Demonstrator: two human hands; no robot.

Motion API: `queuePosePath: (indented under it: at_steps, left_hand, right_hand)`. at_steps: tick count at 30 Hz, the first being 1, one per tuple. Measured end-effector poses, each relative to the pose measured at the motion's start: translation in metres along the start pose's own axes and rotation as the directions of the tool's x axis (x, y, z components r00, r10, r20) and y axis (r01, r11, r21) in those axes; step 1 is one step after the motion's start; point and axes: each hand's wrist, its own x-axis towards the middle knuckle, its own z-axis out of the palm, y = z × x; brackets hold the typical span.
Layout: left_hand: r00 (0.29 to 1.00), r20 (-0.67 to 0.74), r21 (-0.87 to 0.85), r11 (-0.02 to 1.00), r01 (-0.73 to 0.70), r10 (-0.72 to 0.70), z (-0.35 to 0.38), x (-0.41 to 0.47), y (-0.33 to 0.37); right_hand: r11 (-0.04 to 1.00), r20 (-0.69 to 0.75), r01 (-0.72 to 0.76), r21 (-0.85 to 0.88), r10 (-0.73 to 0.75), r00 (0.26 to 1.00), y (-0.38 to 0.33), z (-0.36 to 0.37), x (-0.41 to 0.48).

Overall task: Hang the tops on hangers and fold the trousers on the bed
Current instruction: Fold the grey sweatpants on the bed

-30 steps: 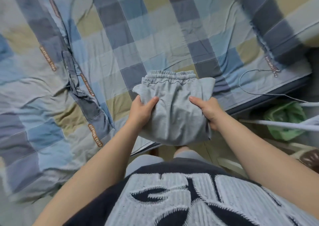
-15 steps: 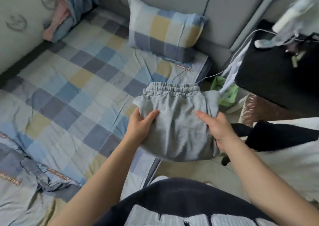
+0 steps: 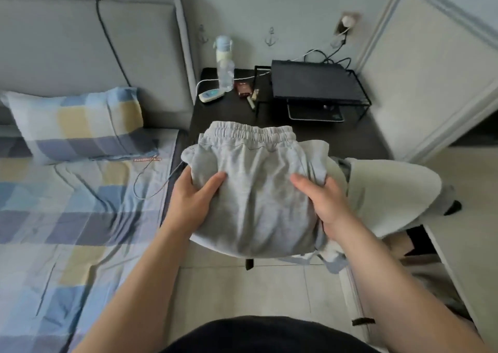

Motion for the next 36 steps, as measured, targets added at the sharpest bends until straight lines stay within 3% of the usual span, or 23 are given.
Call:
queuePosePath:
  at_steps: [6,12,19,24,31,36]
  left_hand:
    - [0.963,0.245,0.018,0.992,-0.122,0.114,0.159,-0.002,0.073]
    - [0.832,0.529,0.066,0.969,-0.240,0.170,0.305,-0.019,0.118]
    - [0.593,0.797,0.103,0.940,-0.324,0.117,0.457,-0.052,0.134]
    - [0.358,0.931,0.074,0.923,-0.377,0.072,0.568,-0.074,0.133]
    - [0.138,0.987,0.132,0.894,-0.429,-0.079,0.698,-0.079,0.123]
    - [-0.019,0.995,0.080,0.894,-0.441,-0.099,0.783,-0.083,0.115]
  right_hand:
    - [0.996,-0.230,0.040,0.085,-0.019,0.973,-0.027,-0.162,-0.011]
    - [0.982,-0.499,0.040,0.184,0.058,0.865,-0.027,-0.286,-0.049]
    - [0.964,-0.767,0.093,0.251,0.139,0.626,-0.004,-0.385,-0.096]
    - [0.957,-0.908,0.145,0.252,0.182,0.377,0.018,-0.441,-0.105]
    - [0.938,-0.947,0.136,0.320,0.311,0.082,0.047,-0.506,-0.080]
    - [0.912,-0.925,0.173,0.371,0.380,-0.020,0.060,-0.553,-0.062]
